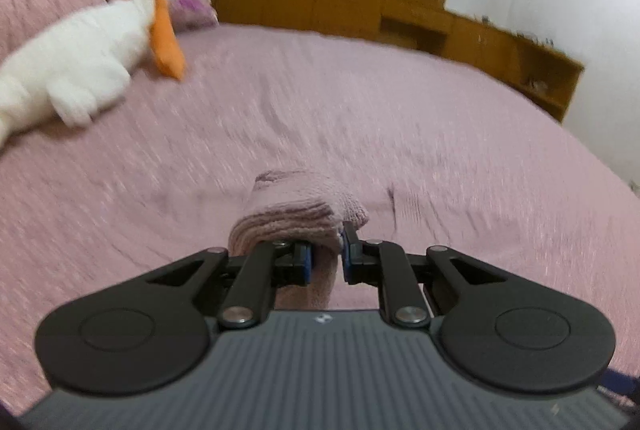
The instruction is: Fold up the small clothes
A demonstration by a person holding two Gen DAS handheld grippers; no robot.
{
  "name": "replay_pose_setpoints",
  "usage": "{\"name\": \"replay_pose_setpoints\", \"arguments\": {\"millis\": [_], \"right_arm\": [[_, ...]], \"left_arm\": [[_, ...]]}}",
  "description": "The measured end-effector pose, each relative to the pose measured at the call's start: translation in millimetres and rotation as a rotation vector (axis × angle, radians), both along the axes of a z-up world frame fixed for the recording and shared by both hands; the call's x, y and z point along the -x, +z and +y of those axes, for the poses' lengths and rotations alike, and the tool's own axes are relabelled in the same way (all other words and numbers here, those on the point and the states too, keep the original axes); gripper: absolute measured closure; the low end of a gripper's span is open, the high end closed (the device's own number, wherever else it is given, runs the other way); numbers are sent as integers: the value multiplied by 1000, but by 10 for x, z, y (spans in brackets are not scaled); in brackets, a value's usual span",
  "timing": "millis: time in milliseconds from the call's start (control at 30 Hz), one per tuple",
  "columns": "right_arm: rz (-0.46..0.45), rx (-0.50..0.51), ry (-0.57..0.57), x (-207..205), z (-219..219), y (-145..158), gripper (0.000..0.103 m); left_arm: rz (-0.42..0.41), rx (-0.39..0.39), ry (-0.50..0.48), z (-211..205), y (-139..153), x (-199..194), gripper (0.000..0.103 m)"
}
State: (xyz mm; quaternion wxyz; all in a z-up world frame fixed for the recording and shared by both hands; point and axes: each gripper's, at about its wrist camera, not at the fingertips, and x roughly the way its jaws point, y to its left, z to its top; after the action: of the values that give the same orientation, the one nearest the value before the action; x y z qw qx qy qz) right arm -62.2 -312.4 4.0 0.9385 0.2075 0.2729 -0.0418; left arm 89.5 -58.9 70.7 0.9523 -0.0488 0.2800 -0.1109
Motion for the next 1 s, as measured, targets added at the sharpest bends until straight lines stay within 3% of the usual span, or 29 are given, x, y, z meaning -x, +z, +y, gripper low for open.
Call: {"name": "replay_pose_setpoints", "arguments": {"millis": [233, 500, 633, 833, 1000], "right_arm": [[16, -25, -11, -14, -62, -76, 13], [21, -31, 38, -152, 69, -26, 13], [23, -81, 104, -322, 185, 63, 13], [51, -263, 184, -659, 404, 89, 13], [80, -295, 229, -816, 651, 56, 13]], "left_arm": [[137, -51, -54, -38, -375, -82, 82], [108, -110, -94, 176, -185, 230, 55], [102, -109, -52, 373, -170, 332, 54], [118, -99, 20, 642, -211, 401, 54], [118, -79, 13, 771, -198, 481, 54]]}}
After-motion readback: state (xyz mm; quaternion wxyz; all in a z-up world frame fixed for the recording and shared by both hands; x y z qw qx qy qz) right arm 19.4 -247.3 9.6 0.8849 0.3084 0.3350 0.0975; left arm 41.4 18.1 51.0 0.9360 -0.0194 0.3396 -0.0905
